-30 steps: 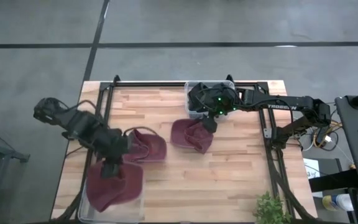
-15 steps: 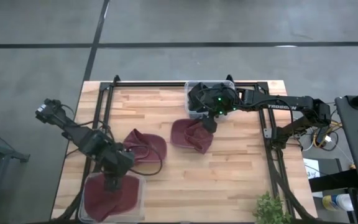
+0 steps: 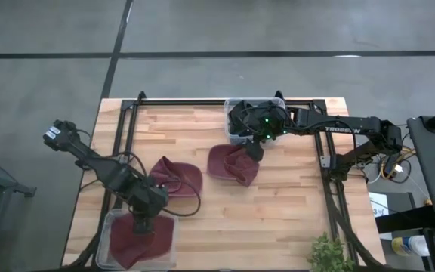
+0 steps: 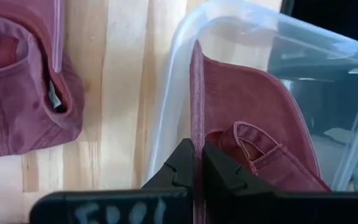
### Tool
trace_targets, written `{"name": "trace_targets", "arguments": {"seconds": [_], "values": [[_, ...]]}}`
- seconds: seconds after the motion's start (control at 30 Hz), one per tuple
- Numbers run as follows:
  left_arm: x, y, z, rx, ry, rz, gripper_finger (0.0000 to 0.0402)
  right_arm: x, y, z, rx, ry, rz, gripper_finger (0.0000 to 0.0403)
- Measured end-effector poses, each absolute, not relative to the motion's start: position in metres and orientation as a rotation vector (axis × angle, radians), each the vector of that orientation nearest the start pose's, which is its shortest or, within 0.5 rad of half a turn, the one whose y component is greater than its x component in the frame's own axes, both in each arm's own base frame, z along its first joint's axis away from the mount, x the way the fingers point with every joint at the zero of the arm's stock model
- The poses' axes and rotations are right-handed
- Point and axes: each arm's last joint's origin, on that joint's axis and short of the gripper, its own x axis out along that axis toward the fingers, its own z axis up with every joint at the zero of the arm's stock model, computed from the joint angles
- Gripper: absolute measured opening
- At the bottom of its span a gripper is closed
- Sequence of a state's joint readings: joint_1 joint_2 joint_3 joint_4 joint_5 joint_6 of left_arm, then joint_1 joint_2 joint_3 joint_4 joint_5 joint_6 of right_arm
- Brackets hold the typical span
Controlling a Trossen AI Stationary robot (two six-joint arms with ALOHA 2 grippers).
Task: Pick & Place hat
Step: Put the bottom red cap into the bottom transparent bin
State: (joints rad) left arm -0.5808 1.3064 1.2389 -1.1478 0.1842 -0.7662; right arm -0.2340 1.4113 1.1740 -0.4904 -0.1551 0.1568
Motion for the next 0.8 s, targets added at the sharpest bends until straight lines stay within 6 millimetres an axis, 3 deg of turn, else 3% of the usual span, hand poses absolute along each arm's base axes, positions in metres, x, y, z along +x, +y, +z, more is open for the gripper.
{"name": "trace_targets", "arguments": {"seconds": [0.3,0.57,0.8], "values": [[0.197,-0.137,0.3,-0.55,1.371,-0.111,0.0023,0.295,-0.066,0.301,0.291,0.708,-0.131,0.021],[0.196,-0.137,0.289,-0.571,1.399,-0.094,0.0096,0.295,-0.066,0.301,0.291,0.708,-0.13,0.021],[0.198,-0.137,0.301,-0.515,1.353,-0.156,0.0134,0.295,-0.066,0.301,0.291,0.708,-0.13,0.021]]}}
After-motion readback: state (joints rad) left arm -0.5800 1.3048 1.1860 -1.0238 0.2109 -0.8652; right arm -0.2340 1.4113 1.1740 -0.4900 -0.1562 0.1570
